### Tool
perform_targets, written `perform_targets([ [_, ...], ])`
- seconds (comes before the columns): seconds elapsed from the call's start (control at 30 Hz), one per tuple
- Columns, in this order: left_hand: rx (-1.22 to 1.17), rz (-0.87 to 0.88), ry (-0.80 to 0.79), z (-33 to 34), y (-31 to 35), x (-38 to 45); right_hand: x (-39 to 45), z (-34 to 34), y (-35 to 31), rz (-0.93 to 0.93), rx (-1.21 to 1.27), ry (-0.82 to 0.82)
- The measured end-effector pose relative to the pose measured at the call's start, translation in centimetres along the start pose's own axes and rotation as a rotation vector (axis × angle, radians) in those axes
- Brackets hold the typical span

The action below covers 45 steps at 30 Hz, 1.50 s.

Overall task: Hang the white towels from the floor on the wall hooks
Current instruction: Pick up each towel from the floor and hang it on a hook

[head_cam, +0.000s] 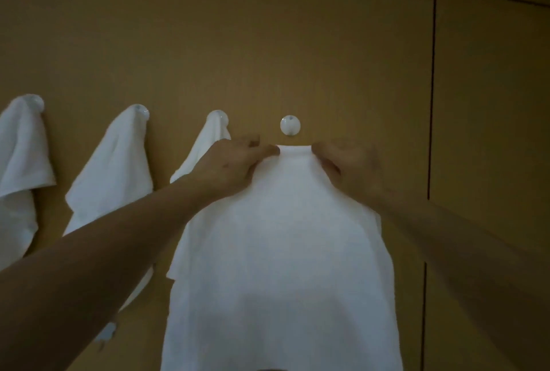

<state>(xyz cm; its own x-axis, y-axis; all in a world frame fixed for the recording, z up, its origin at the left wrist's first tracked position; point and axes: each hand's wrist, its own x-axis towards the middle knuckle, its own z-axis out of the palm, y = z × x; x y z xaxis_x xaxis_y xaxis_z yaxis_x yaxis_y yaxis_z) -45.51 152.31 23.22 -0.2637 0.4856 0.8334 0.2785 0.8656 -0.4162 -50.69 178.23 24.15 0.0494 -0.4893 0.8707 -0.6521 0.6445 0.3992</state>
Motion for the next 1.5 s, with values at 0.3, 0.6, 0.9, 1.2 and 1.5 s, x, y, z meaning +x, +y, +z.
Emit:
perform_targets([
  [0.3,0.310,-0.205,-0.060,4.5,-4.2,10.1,8.8,8.6,8.9,0.198,-0.101,-0.175],
  [0.6,0.015,-0.609,0.167,11.7,-3.7,10.5,6.5,13.4,8.3,0.404,0.439,-0.041],
  [0.9,0.101,-0.446,0.127,12.2,-1.6,5.8,2.9,14.6,4.5,0.470,0.259,-0.021],
  [1.2,-0.704,-0.787,0.181,14.2,3.8,-1.3,-3.4,16.0,-0.5,0.792,0.762,0.124],
  [1.5,-1.117,-0.991,0.014,13.0,6.0,-6.1,-7.1,14.8,-5.8,1.221,0.996,-0.124],
])
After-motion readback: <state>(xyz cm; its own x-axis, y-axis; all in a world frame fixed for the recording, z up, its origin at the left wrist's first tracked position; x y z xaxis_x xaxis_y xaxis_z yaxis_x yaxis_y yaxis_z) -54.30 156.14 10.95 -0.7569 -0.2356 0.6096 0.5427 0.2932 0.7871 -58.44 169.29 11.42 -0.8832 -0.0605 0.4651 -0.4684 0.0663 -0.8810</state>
